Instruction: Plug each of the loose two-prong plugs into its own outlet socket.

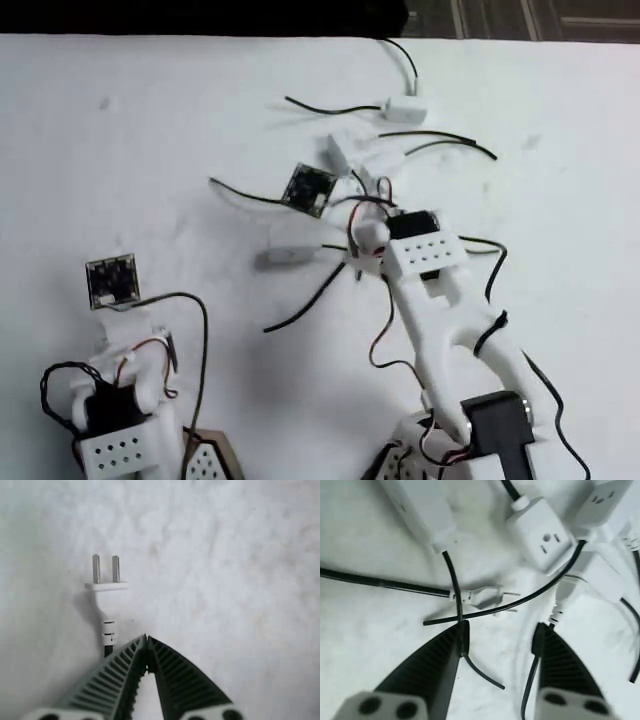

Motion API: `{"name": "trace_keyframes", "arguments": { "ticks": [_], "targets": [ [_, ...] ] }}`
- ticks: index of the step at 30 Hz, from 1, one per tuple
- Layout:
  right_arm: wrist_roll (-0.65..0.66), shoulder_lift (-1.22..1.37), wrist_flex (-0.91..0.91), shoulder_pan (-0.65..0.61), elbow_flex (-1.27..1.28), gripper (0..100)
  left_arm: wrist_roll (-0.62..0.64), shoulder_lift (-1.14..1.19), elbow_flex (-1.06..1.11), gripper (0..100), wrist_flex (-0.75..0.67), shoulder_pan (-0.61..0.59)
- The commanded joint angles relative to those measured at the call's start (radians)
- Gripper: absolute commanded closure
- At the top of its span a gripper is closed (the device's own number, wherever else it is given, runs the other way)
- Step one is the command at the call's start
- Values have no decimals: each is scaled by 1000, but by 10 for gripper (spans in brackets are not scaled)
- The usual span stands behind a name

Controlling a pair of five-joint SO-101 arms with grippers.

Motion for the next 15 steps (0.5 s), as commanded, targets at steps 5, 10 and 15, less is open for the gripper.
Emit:
{"name": "trace_keyframes", "arguments": {
  "ticks": [5, 10, 15],
  "targets": [
    [-161, -87, -28, -88, -6, 855, -11, -2, -3, 976, -12, 7],
    [-440, -77, -145, -220, -2, 947, -11, -2, -3, 976, -12, 7],
    [-628, 64, -354, -245, -6, 978, -11, -2, -3, 976, -12, 7]
  ]
}}
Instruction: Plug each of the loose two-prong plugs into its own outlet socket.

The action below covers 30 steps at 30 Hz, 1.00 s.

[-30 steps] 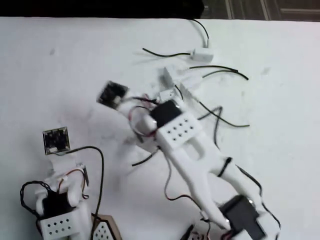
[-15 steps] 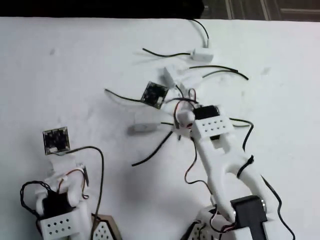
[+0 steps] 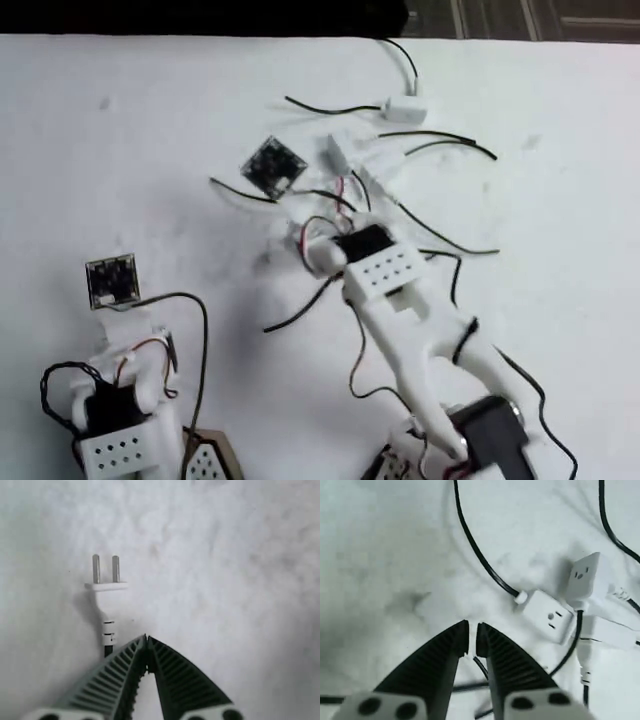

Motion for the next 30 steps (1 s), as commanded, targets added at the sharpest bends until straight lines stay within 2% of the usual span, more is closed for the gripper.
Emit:
{"name": "trace_keyframes", "arguments": {
  "ticks": [1, 4, 7, 19, 26, 30],
  "targets": [
    [-95, 90, -147, -12, -12, 981, -11, -2, -3, 976, -12, 7],
    [-130, 196, -239, -15, -12, 981, -11, -2, -3, 976, -12, 7],
    [-133, 259, -240, -25, -8, 981, -11, -2, -3, 976, -12, 7],
    [-127, 117, 231, -38, -6, 981, -11, -2, -3, 976, -12, 7],
    [-127, -19, 274, -45, -12, 981, -11, -2, -3, 976, -12, 7],
    [-127, -64, 380, -45, -9, 981, -11, -2, -3, 976, -12, 7]
  ]
}}
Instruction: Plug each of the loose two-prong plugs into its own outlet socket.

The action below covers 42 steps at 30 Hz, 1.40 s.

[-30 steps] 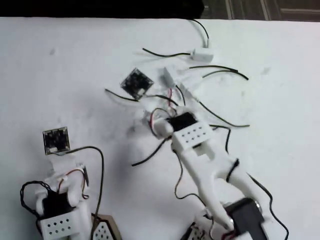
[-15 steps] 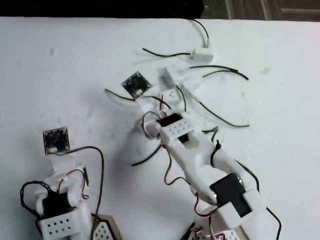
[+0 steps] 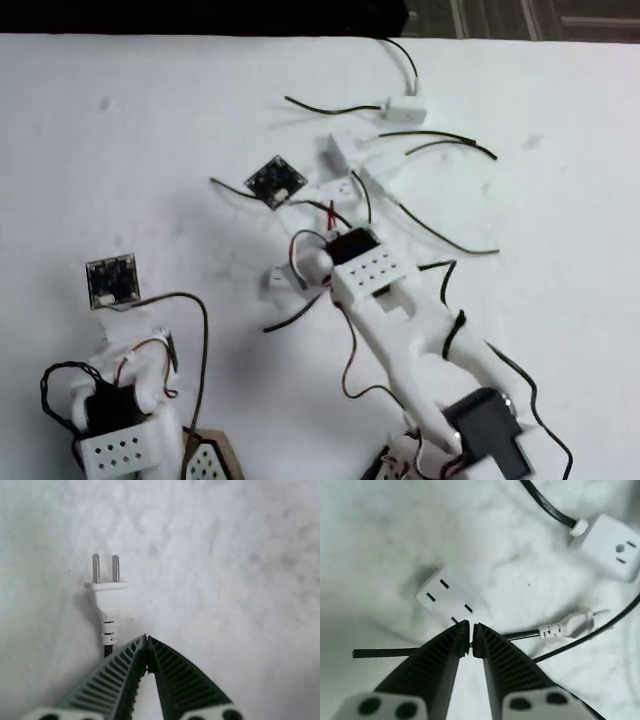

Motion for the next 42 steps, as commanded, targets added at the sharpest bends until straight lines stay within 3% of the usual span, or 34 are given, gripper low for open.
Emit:
{"name": "trace_keyframes", "arguments": {
  "ticks": [1, 11, 16, 21, 23, 28, 33, 42],
  "targets": [
    [-11, -64, 91, -2, -6, 981, -11, -5, -3, 976, -12, 7],
    [-14, -24, 58, 191, 91, 981, -11, -5, -3, 976, -12, 7],
    [-14, -38, 61, 200, 92, 978, -11, -5, -3, 976, -12, 7],
    [2, -105, 140, 125, 94, 871, -11, -5, -3, 976, -12, 7],
    [87, -136, 197, 76, 95, 840, -11, -5, -3, 976, -12, 7],
    [296, -196, 269, 2, 95, 837, -11, -5, -3, 976, -12, 7],
    [381, -208, 334, -65, 92, 837, -11, -5, -3, 976, -12, 7],
    [26, -303, 285, -229, 92, 837, -11, -5, -3, 976, -12, 7]
  ]
}}
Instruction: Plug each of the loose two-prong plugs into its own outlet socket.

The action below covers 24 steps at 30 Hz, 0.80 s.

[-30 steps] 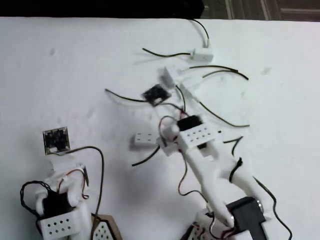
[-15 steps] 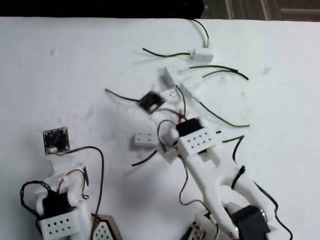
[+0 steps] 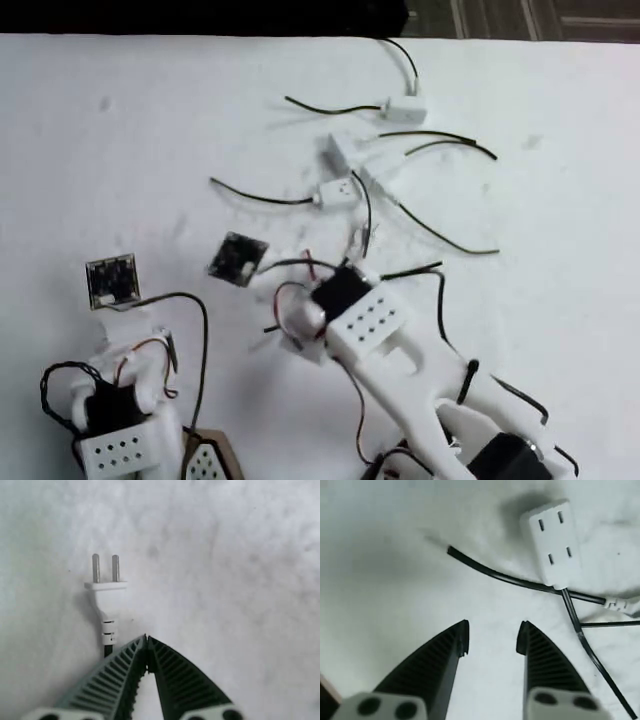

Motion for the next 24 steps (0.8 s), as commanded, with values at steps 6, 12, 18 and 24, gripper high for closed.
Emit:
{"name": "trace_keyframes", "arguments": {
  "ticks": [6, 12, 18, 24],
  "targets": [
    [-196, -177, -8, -18, -6, 839, -11, -5, -3, 976, -12, 7],
    [-227, -323, 64, -15, -5, 839, -11, -5, -3, 976, -12, 7],
    [-227, -424, 165, 91, -5, 839, -81, -5, -8, 976, -9, 22],
    [-227, -453, 160, 162, 37, 838, -569, -5, -184, 976, -21, -170]
  ]
}}
